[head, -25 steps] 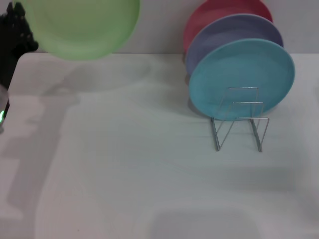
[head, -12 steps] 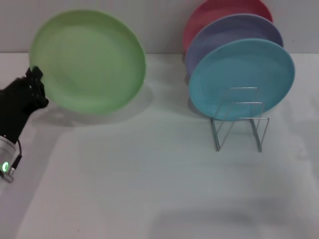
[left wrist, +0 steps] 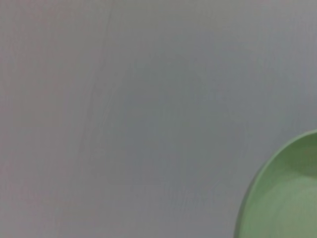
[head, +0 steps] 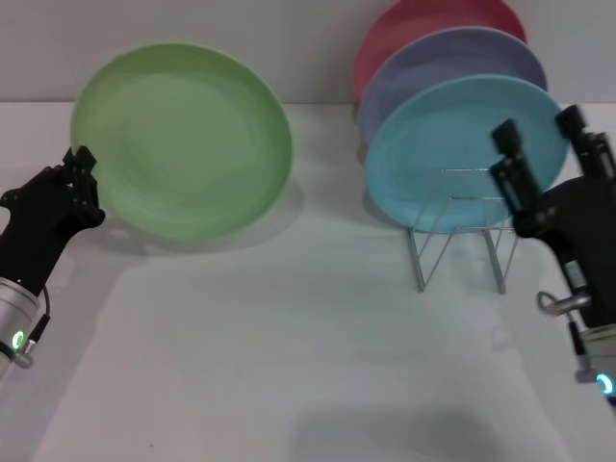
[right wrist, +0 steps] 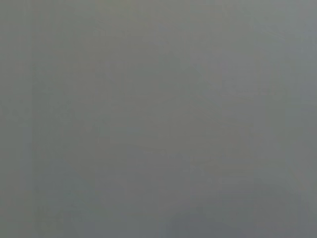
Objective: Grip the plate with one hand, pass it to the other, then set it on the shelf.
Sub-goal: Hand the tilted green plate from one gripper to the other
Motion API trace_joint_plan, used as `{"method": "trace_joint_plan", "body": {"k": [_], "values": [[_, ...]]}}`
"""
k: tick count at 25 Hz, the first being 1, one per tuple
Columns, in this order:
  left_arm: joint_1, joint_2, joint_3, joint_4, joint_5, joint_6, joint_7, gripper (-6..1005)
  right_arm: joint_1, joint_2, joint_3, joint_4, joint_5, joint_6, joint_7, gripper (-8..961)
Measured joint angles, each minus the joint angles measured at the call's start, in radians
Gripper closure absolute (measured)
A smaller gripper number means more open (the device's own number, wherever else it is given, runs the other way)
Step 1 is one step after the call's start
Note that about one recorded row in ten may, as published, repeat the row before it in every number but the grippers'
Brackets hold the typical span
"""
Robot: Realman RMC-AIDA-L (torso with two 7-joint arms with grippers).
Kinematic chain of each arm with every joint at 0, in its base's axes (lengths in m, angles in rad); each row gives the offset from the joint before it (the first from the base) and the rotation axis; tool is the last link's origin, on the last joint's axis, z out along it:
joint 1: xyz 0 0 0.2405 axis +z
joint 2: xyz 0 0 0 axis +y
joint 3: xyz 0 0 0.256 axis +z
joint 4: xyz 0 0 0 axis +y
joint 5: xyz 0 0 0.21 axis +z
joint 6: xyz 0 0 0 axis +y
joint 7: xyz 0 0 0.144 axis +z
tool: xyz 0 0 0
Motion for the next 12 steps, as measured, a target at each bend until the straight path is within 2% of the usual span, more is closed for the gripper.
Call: {"method": "trace_joint_plan", "body": {"k": [8,9,12], "values": [[-0.002,-0.001,0.034,-0.005,-0.018,0.004,0.002,949,0.021,0.001,-0.027,0.095,0.000,0.191,-0.041,226],[-0.003,-0.002,0.045,-0.005,-0.030,0.005,0.002,948,0.033,0.001,-0.028,0.118,0.002,0.241,-0.052,226],[-0.005,-0.002,0.094,-0.006,-0.100,0.005,0.003,948,0.045,0.001,-0.028,0.133,0.003,0.277,-0.055,226]]}}
